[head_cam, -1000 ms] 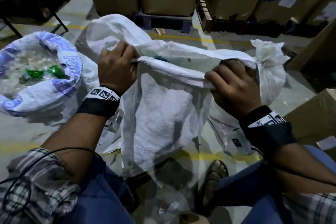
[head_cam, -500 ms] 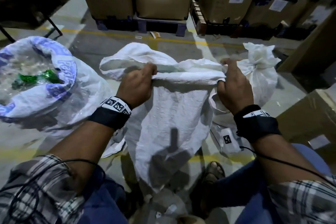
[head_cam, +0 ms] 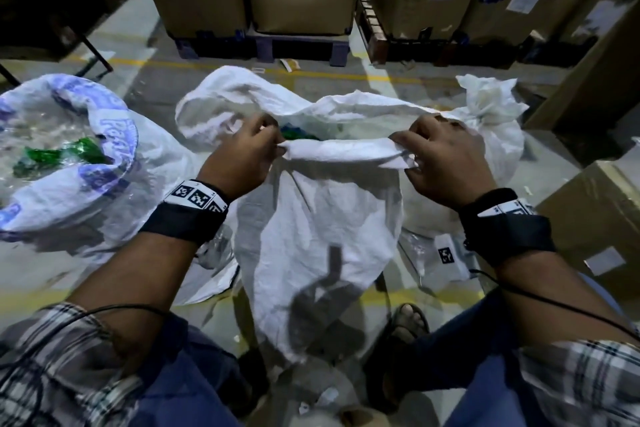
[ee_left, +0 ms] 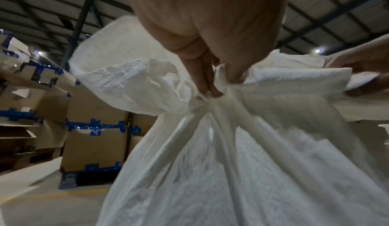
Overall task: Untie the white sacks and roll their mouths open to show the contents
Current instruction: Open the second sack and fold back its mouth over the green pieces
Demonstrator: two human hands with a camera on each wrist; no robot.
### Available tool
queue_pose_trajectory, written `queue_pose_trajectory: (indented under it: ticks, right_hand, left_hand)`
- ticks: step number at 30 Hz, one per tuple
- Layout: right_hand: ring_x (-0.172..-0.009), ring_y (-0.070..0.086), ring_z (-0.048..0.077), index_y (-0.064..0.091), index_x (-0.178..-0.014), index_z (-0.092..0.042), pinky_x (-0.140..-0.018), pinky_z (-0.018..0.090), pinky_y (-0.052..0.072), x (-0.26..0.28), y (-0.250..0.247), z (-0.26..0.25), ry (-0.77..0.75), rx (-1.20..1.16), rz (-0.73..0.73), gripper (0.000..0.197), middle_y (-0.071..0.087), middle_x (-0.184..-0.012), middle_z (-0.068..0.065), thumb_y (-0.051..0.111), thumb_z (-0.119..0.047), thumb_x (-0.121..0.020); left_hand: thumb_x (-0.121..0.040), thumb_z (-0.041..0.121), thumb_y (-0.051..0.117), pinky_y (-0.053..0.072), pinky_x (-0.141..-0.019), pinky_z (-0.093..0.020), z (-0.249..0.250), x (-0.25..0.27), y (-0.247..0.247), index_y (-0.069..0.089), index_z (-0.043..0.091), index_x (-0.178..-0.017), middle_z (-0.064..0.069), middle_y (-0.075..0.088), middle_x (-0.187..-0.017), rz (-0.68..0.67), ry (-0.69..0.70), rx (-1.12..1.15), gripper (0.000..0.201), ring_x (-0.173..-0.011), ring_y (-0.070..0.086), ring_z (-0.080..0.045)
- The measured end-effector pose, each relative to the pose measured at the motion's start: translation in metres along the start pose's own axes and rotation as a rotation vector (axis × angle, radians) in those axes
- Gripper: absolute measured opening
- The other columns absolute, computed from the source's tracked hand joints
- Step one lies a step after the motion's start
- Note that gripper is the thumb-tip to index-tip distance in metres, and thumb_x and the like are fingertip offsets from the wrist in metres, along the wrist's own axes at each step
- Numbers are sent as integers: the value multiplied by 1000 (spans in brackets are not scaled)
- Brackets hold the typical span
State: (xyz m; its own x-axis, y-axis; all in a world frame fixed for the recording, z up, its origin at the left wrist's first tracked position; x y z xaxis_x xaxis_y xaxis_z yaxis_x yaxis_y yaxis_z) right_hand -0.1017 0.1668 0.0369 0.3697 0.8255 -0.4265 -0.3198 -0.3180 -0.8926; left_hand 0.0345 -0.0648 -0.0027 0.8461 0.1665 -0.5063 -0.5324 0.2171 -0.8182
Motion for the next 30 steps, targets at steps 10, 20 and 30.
queue_pose_trajectory:
  ticks: [10, 20, 30]
  right_hand:
    - [-84, 59, 16, 62, -116, -16, -73, 37, 54, 18, -24, 18, 352, -409, 286, 32, 56, -107, 3, 65, -32, -88]
    - [-87, 65, 39, 63, -104, -12, -63, 42, 51, 4, 16, -10, 177, -35, -41, 23, 66, -96, 14, 66, -20, -82]
    - [-95, 59, 34, 57, -117, -11, -73, 41, 50, 21, -16, 33, 476, -259, 235, 36, 52, -117, 14, 66, -23, -85]
  left_hand:
    - [-95, 13, 62, 53, -59, -49, -29, 10, -5, 62, 6, -99, -13, 57, -117, 140, -105, -41, 8, -76, 62, -42]
    - [-92, 7, 60, 50, -69, -48, -71, 21, -32, 59, 5, -102, -18, 54, -119, 303, -281, -37, 10, -92, 60, -41]
    - [-84, 23, 65, 52, -63, -42, -37, 4, -15, 64, 18, -92, -1, 61, -106, 69, -131, -99, 9, -86, 63, -35]
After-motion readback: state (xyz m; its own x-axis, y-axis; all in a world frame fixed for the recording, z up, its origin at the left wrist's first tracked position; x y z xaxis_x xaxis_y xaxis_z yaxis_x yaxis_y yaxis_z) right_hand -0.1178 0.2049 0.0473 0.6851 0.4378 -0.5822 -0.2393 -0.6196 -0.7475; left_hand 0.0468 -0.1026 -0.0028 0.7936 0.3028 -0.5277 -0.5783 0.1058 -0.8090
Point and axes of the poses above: each hand's wrist, its own x-axis away from the middle knuckle, its own y-axis out of the palm, z = x × y, the point moved 9 cm from there along -x, towards the middle knuckle
